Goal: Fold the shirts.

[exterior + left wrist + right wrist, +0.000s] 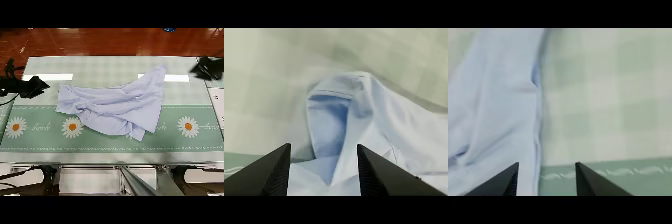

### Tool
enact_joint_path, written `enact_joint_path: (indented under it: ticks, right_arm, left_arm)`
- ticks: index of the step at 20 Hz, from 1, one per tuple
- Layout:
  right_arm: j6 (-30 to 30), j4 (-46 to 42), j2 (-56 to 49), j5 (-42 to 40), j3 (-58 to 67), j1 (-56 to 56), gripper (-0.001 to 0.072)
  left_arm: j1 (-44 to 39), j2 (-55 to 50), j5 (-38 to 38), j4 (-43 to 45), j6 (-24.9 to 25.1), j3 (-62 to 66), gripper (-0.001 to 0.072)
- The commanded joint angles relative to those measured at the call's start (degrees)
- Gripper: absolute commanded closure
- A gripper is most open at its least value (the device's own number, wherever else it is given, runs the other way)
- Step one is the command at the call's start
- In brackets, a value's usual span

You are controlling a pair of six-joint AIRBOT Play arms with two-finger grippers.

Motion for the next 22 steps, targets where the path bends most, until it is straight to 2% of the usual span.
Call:
enact_joint_path:
  ticks: [1,4,8,9,11,15,17,22]
  right_arm:
    - [0.83,-5.62,10.36,-3.08,-19.02,-5.4,0.0304]
    - [-3.48,-0.63,17.79,-6.75,-35.23,-5.66,0.0304]
    - [-6.27,1.86,22.62,-4.15,-44.06,-5.64,0.0304]
    - [-6.36,1.79,23.15,-3.08,-45.24,-5.64,0.0304]
    - [-6.43,2.05,23.28,-1.44,-47.52,-5.01,0.0304]
    - [-5.84,6.14,23.26,-3.63,-51.23,1.31,0.0304]
    - [-3.43,6.16,22.71,-6.34,-51.34,5.86,0.0304]
    - [-1.84,10.64,16.39,-10.84,-51.34,15.63,0.0304]
  left_arm:
    - [2.6,-4.13,-5.86,-12.79,6.91,0.85,0.0204]
    - [-0.09,-10.62,-6.08,-21.55,9.88,0.94,0.0204]
    - [-3.58,-16.74,-5.95,-21.84,9.79,3.1,0.0206]
    - [-4.26,-17.66,-5.95,-21.84,9.38,3.96,0.0242]
    - [-5.05,-18.47,-5.84,-21.84,9.31,5.38,0.0678]
    - [-5.16,-18.36,-6.32,-21.7,9.18,7.72,0.0682]
    - [-5.18,-18.34,-6.43,-21.7,9.18,7.8,0.0682]
    - [-5.16,-18.34,-7.28,-21.7,9.6,7.8,0.0681]
